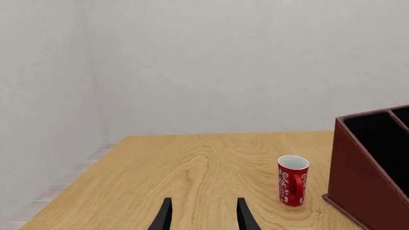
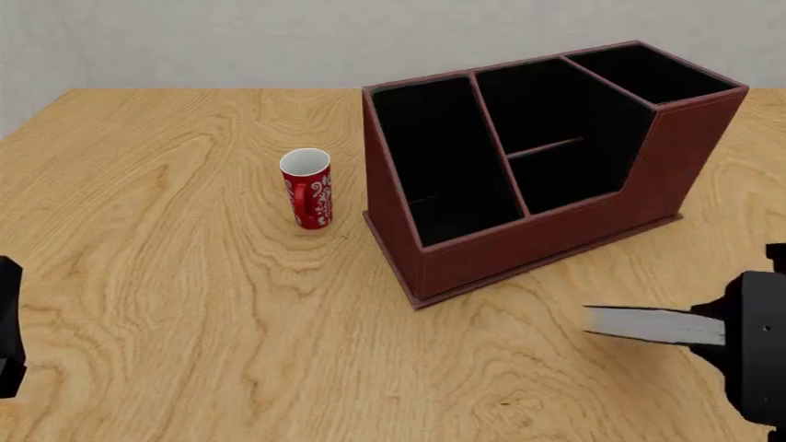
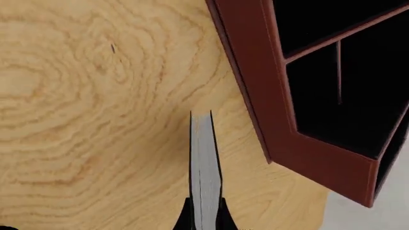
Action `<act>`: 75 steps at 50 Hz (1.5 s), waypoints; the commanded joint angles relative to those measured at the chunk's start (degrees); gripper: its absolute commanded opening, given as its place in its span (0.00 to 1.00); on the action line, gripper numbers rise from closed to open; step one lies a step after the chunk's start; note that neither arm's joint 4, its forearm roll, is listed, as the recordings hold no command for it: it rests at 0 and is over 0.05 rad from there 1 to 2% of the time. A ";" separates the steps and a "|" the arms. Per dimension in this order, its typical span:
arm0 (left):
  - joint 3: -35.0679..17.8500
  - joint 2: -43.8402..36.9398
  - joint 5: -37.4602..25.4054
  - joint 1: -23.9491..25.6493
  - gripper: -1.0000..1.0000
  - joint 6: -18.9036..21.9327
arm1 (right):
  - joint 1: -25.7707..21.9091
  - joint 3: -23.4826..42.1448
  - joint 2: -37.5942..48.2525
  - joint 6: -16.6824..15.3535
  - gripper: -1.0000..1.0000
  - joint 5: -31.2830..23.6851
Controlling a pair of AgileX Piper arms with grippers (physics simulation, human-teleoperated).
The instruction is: Pick up the book and place it in the left compartment of the caddy.
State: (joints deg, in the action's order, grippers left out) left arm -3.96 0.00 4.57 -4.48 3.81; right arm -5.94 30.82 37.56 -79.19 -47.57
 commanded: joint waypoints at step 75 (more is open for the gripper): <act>0.48 0.00 -3.88 5.50 1.00 -2.46 | -20.36 22.74 3.35 -9.77 0.00 -3.82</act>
State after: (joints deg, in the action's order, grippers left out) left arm -3.61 0.00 0.49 1.42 1.44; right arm -25.80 50.17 36.81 -90.38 -53.90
